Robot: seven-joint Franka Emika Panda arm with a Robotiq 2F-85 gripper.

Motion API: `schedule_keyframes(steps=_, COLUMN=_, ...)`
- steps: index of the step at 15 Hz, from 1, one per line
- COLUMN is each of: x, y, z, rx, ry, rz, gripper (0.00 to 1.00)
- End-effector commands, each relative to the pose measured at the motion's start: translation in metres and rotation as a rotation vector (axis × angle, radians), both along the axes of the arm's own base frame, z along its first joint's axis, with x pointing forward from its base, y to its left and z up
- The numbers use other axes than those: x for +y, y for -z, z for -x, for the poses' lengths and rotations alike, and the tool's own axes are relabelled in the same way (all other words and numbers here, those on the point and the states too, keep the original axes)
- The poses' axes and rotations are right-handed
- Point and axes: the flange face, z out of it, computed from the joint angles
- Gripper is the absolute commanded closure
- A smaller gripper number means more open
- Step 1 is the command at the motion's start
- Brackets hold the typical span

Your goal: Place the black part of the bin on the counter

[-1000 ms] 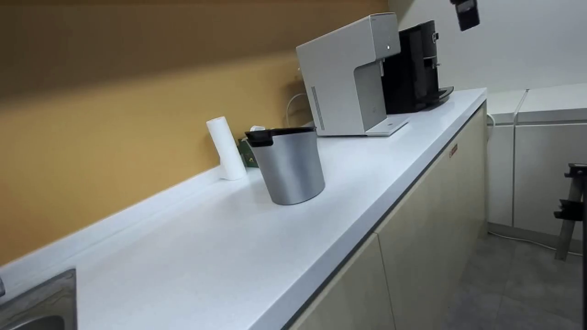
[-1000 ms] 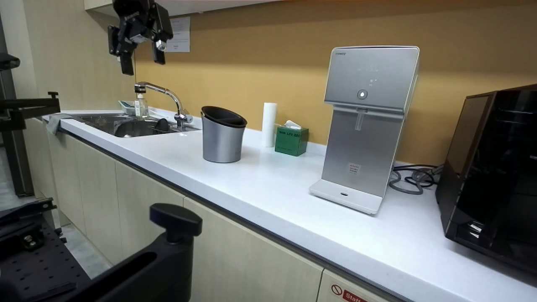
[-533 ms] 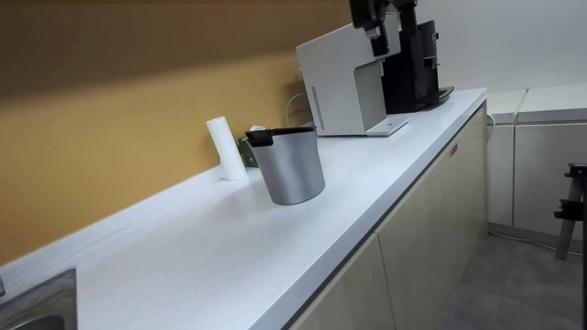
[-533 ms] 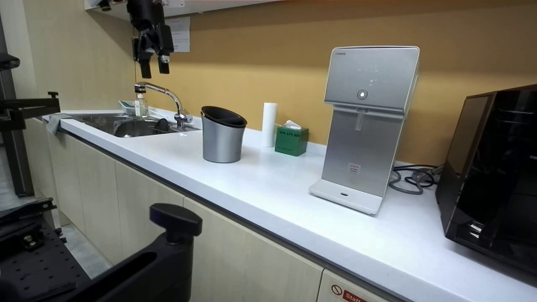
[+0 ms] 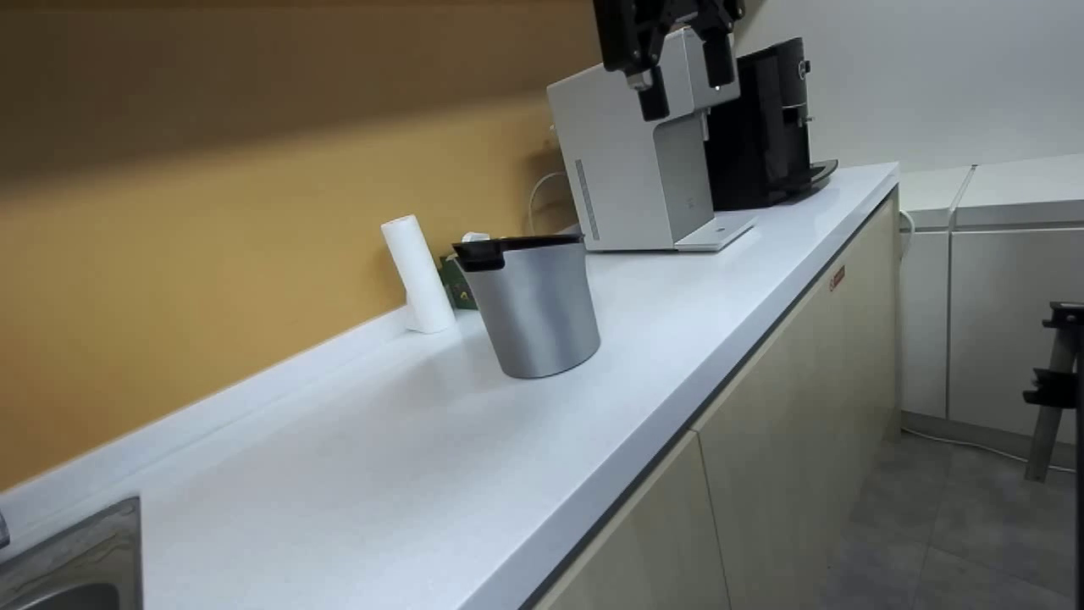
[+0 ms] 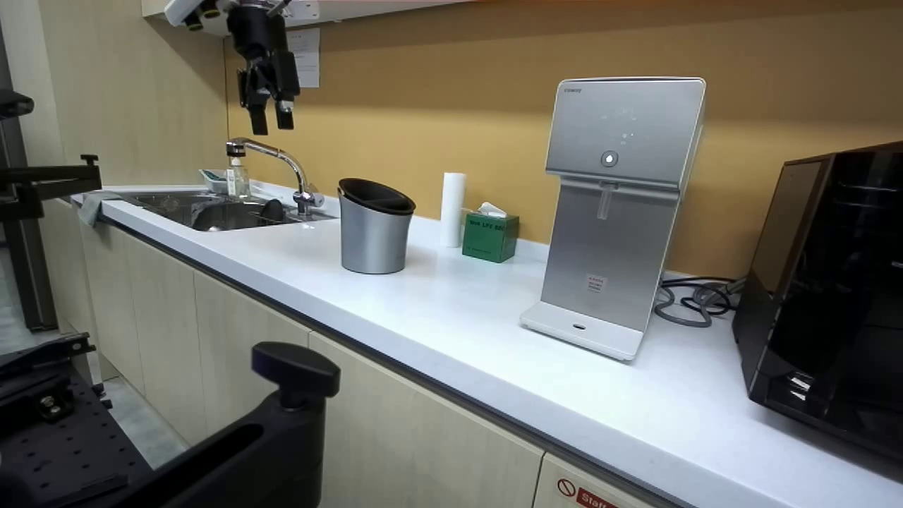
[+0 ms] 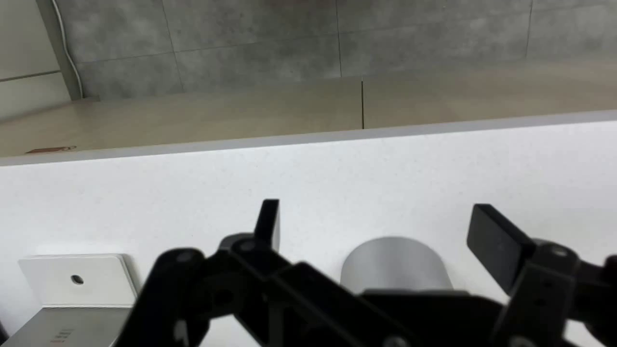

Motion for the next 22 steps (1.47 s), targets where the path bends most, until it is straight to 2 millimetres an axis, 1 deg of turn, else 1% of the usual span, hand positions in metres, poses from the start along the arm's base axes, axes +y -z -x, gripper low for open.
schedule_keyframes(steps=1, x=0.010, y=-0.003, z=-0.026, rx=-0.123, ry=0.139, rz=-0.072, gripper=0.00)
schedule_keyframes(steps=4, x=0.022, y=-0.003, z=-0.056, rx=-0.235, ry=0.214, rz=-0.154, gripper=0.00)
schedule_keyframes(steps=9, x=0.044, y=0.009, z=-0.103, rx=-0.353, ry=0.236, rz=-0.183, gripper=0.00)
schedule_keyframes(steps=12, x=0.051, y=0.011, z=-0.129, rx=-0.396, ry=0.168, rz=-0.135, gripper=0.00)
schedule_keyframes(steps=14, x=0.054, y=0.016, z=-0.146, rx=-0.381, ry=0.080, rz=-0.090, gripper=0.00)
schedule_keyframes(steps=15, x=0.053, y=0.016, z=-0.153, rx=-0.372, ry=0.093, rz=-0.089, gripper=0.00)
schedule_keyframes(steps=16, x=0.050, y=0.021, z=-0.133, rx=-0.381, ry=0.104, rz=-0.106, gripper=0.00)
schedule_keyframes(steps=18, x=0.051, y=0.024, z=-0.145, rx=-0.375, ry=0.096, rz=-0.103, gripper=0.00)
schedule_keyframes(steps=19, x=0.050, y=0.025, z=-0.148, rx=-0.372, ry=0.095, rz=-0.102, gripper=0.00)
schedule_keyframes(steps=22, x=0.044, y=0.028, z=-0.154, rx=-0.285, ry=-0.003, rz=-0.121, gripper=0.00)
